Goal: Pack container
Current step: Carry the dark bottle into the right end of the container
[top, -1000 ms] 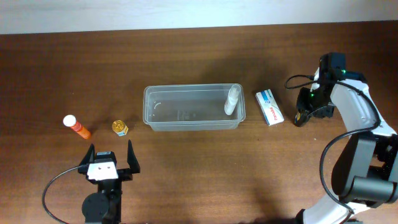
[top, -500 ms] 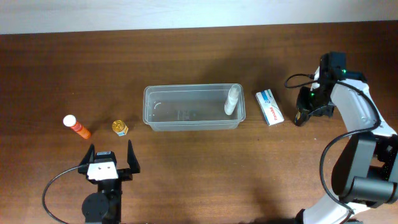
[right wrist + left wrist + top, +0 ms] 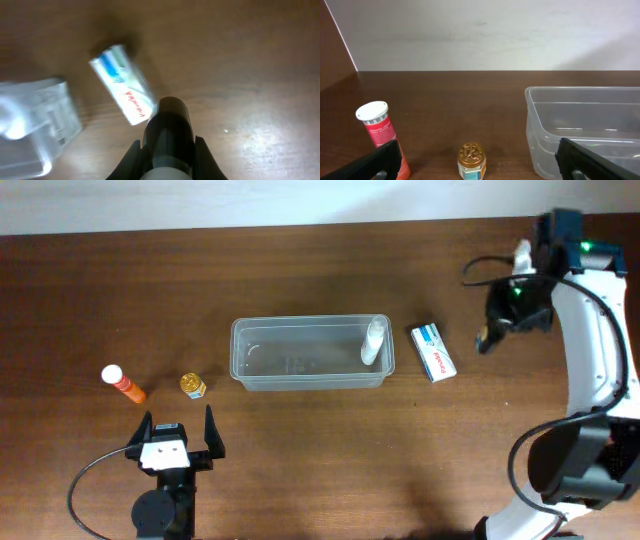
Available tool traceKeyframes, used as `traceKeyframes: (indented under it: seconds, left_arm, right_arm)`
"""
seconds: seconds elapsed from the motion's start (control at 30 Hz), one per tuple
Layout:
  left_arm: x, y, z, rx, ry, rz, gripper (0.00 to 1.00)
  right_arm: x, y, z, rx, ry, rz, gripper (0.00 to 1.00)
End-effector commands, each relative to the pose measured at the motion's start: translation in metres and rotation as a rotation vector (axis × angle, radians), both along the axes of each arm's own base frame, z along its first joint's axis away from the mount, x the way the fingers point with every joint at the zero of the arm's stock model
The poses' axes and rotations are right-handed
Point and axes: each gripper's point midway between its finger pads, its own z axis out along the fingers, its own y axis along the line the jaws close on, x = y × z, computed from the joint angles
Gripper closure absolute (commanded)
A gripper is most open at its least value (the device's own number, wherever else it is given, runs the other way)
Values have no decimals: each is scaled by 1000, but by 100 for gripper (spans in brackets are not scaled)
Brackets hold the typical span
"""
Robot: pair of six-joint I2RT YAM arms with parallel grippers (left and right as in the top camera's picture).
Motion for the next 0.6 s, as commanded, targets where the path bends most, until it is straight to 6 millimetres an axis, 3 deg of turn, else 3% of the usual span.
traceKeyframes:
  seconds: [0.0,0.13,0.37,0.57]
  left_arm:
    - [0,0,-2,19,0,-6,1]
    - [0,0,-2,19,0,-6,0]
    - [0,0,-2,19,1,-6,1]
    - [0,0,-2,19,0,-6,0]
  right_arm:
    - [7,45,39,11,-99,141,84]
    - [0,92,55,15,-131,259,85]
    - [-21,167,58,23,-131,447,85]
    - [-37,207,58,31,-129,551,85]
